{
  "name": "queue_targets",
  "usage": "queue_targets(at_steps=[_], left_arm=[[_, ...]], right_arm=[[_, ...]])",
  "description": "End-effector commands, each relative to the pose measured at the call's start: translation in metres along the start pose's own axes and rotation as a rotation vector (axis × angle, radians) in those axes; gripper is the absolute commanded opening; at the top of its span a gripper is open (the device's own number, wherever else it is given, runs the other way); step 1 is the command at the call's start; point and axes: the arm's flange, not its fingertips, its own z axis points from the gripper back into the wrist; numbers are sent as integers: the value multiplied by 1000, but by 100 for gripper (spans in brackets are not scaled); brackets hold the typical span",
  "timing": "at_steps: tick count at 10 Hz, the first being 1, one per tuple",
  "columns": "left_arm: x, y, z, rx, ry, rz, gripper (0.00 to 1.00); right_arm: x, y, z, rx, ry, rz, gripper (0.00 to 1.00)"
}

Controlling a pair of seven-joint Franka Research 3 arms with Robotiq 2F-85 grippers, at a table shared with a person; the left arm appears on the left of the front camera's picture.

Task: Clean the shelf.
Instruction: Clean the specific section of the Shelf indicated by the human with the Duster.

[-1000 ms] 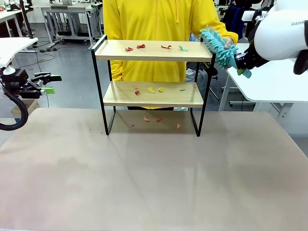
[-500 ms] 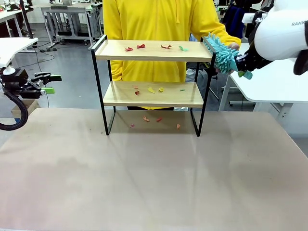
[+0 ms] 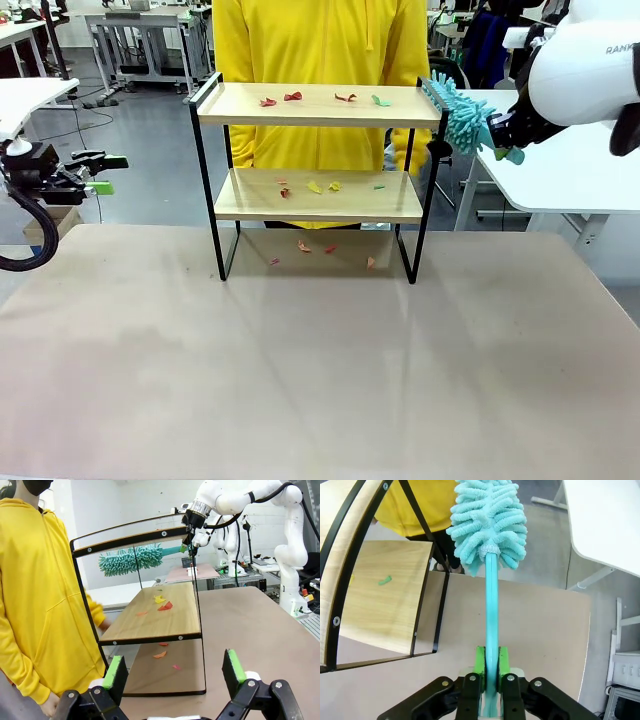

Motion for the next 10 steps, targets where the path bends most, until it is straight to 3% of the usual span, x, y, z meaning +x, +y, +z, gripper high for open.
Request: queue_targets(at_steps=[1, 2, 5, 7, 10], left_arm=[[3, -1, 0, 1, 2, -6, 100], [3, -1, 0, 1, 2, -6, 100], [3, -1, 0, 1, 2, -6, 100], [3, -1, 0, 1, 2, -6, 100], [3, -1, 0, 1, 2, -6, 100]], right_arm=[[2, 0, 1, 5, -23, 8, 0], [0, 0, 0, 0, 0, 0, 13], [-35, -71, 33, 67, 104, 295, 13], [-57, -110, 59, 45, 189, 468, 13], [-89, -146, 106, 54, 339, 771, 13]])
